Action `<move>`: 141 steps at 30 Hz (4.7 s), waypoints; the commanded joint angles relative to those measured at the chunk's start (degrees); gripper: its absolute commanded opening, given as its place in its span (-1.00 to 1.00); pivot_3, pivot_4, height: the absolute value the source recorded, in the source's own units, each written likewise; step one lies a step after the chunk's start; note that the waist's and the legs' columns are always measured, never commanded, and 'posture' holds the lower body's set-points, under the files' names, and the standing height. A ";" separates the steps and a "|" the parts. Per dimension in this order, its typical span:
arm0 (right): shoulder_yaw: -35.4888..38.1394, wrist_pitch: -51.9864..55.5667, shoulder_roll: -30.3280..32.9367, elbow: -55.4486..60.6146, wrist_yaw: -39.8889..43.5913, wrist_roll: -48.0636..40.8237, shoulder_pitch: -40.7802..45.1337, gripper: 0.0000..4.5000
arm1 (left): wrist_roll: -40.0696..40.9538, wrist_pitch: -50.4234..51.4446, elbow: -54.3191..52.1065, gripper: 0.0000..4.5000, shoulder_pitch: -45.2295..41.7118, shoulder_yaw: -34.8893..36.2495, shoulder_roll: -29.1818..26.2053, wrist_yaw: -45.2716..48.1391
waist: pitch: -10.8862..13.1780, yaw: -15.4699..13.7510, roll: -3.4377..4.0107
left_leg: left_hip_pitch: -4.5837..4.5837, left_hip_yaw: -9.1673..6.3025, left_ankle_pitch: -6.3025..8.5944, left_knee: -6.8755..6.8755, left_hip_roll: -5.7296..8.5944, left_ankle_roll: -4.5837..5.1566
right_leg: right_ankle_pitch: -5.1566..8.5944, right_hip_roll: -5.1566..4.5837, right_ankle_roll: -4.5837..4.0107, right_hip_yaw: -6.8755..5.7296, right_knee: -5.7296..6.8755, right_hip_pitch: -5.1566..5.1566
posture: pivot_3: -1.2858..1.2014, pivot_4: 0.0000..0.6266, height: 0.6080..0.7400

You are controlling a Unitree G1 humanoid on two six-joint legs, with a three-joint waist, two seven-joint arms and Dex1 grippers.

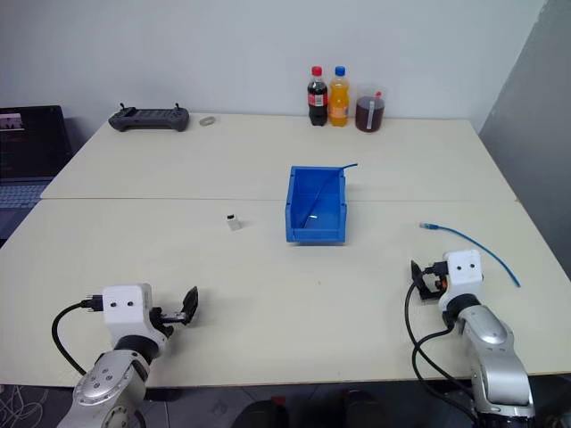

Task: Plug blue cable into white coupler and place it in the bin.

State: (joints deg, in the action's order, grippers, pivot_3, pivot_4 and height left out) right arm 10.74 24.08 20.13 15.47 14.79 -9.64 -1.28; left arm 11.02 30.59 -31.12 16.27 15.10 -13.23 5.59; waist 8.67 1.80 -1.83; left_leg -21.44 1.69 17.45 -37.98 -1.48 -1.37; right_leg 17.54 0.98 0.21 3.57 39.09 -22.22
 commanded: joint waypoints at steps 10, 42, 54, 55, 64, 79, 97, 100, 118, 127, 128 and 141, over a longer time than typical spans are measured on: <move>0.52 -1.33 1.05 0.93 0.61 0.14 0.44 1.00 | -0.07 -1.24 -1.28 1.00 -0.06 0.72 0.75 -0.06 | 0.00 -0.01 0.00 | 0.00 0.00 0.00 -0.01 0.00 0.00 | -0.01 0.00 0.01 0.00 0.00 0.00 | 0.03 -0.52 1.00; 1.75 -17.89 26.51 -65.59 29.02 1.36 32.39 1.00 | 4.50 -3.70 11.39 1.00 -36.90 -32.25 -11.09 38.07 | 0.12 0.26 0.35 | 0.19 0.29 -0.08 -0.04 0.04 0.07 | -0.22 0.12 0.06 0.31 -0.07 0.14 | 0.03 -0.52 1.00; -2.29 -23.82 28.48 -86.61 35.74 6.53 42.42 0.47 | 3.84 -5.25 16.34 1.00 -39.05 -31.55 -8.53 37.97 | 0.13 0.03 0.34 | 0.46 0.40 -0.17 -0.14 0.05 -0.09 | -0.23 0.03 0.08 0.39 -0.10 0.48 | 0.03 -0.52 1.00; -2.55 -24.45 28.44 -86.69 35.83 6.82 42.29 0.36 | 4.16 -5.04 16.13 1.00 -38.89 -31.33 -8.46 37.91 | 0.13 -0.01 0.35 | 0.53 0.38 -0.13 -0.14 0.05 -0.02 | -0.23 0.03 0.09 0.38 -0.12 0.56 | 0.03 -0.52 1.00; -3.63 -28.62 28.79 -86.40 37.16 7.94 40.50 -0.65 | 5.73 -3.99 13.88 1.00 -37.04 -30.17 -9.35 38.03 | 0.13 -0.04 0.35 | 0.62 0.28 -0.19 -0.20 0.06 -0.13 | -0.24 -0.01 0.11 0.26 -0.12 0.74 | 0.03 -0.52 1.00; -5.35 -22.80 33.91 -57.58 65.07 0.26 26.47 -0.98 | 11.61 -2.80 -1.58 1.00 -19.77 -24.06 -22.88 44.61 | 0.18 0.16 0.45 | 0.64 0.17 -0.07 -0.12 -0.02 0.06 | -0.23 -0.01 0.10 0.14 -0.15 0.75 | 0.03 -0.52 1.00; -24.27 -3.74 4.88 -23.75 44.20 1.50 27.65 -0.98 | 9.01 -6.46 -21.14 1.00 21.59 -6.49 -14.69 26.10 | 0.53 0.01 0.44 | 0.45 -0.01 -0.05 -0.11 -0.04 0.10 | -0.21 -0.06 0.07 -0.06 -0.11 0.53 | 0.03 -0.52 1.00; -25.87 -5.95 1.76 -28.38 41.81 3.61 29.69 -0.98 | 6.04 -9.15 -20.77 1.00 25.03 -9.03 -12.40 24.06 | 0.54 -0.13 0.45 | 0.47 0.00 -0.05 -0.09 -0.03 0.11 | -0.19 -0.06 0.05 -0.07 -0.11 0.52 | 0.03 -0.52 1.00; -19.10 3.93 10.70 -10.68 50.53 -9.49 23.06 0.68 | 9.58 -8.37 -9.21 1.00 11.68 0.09 -16.62 25.65 | 0.56 -0.62 0.47 | 0.47 -0.16 -0.05 -0.10 -0.02 0.12 | -0.10 -0.03 -0.12 -0.26 -0.06 0.51 | 0.03 -0.52 1.00; -11.87 21.96 12.74 11.21 41.04 -24.09 14.87 1.00 | 10.71 -9.02 15.14 1.00 -14.87 -10.71 -26.02 45.18 | 0.56 0.11 0.39 | 0.36 -0.25 -0.05 -0.04 -0.05 0.10 | -0.09 -0.04 -0.12 -0.45 -0.06 0.50 | 0.03 -0.52 1.00; -11.72 22.04 12.44 11.29 39.86 -23.95 14.92 1.00 | 10.24 -9.65 17.79 1.00 -16.86 -11.88 -26.49 46.99 | 0.56 0.18 0.39 | 0.35 -0.25 -0.05 -0.06 -0.05 0.09 | -0.10 -0.04 -0.12 -0.45 -0.06 0.49 | 0.03 -0.52 1.00; -11.32 19.04 13.05 10.86 34.12 -22.97 14.03 1.00 | 7.13 -15.51 30.93 1.00 -26.12 -16.27 -27.01 55.18 | 0.57 -0.04 0.39 | -0.59 -0.79 -0.07 -0.20 -0.05 0.06 | -0.12 -0.12 -0.16 -1.02 -0.11 -0.14 | 0.03 -0.52 1.00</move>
State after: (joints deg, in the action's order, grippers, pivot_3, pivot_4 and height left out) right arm -1.13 44.56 33.08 25.90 49.10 -32.59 11.91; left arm 17.84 16.58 -0.50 -9.48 -0.06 -41.04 59.51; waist 9.24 1.76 -1.44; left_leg -22.03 0.88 17.38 -38.18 -1.52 -1.31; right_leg 17.43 0.86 0.05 2.53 38.99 -22.34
